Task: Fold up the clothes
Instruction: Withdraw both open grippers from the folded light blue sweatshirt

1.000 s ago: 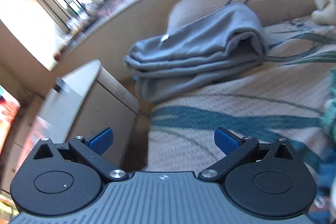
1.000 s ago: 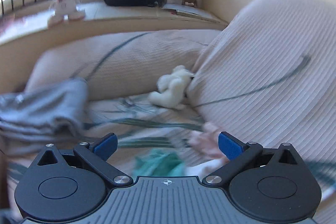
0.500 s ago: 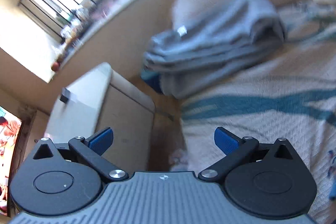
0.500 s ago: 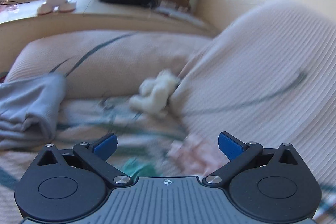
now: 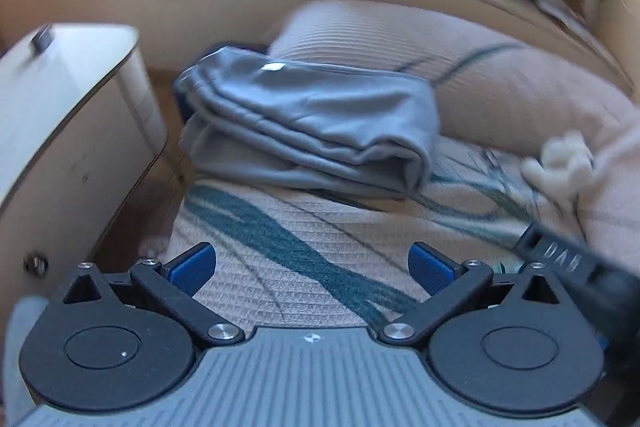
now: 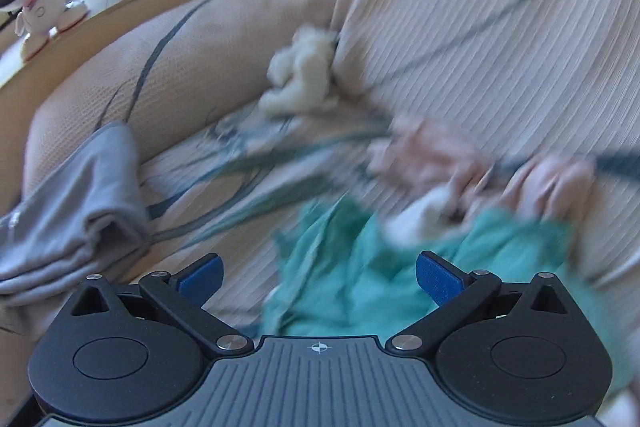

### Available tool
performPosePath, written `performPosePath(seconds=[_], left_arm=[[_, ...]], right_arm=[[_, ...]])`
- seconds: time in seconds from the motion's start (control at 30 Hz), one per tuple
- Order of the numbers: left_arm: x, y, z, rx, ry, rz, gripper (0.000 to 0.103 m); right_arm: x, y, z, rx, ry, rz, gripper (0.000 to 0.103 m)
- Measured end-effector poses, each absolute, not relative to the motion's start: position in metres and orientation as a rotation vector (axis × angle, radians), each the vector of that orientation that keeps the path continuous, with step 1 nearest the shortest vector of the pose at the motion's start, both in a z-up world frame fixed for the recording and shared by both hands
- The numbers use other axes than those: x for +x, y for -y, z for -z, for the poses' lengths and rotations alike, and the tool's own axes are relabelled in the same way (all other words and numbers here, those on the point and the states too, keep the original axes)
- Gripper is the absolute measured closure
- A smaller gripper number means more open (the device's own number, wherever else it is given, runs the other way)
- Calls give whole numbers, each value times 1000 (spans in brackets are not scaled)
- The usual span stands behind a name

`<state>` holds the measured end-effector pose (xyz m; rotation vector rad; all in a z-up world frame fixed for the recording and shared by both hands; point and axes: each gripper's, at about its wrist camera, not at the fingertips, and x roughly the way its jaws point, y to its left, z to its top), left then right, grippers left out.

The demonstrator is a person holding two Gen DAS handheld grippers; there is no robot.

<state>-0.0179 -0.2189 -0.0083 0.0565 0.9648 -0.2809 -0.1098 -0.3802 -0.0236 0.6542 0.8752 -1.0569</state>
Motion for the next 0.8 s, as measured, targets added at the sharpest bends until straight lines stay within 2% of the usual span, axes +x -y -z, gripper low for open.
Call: performPosePath(seconds=[0.33,0.5,0.6,0.8], left_arm=[[13,200,33,52,-1019,156,0],[14,200,48,92,-1065,147,0],[6,210,49,201,-1002,142,0],[6,208,51,238,-1014,104,0]], right_arm=[[-95,355,35,843,-887,970,0],[-86,341,35,782,-873,906,0],[-79,329,32,696,-873,869,0],[-74,321,29,694,-851,759,0]])
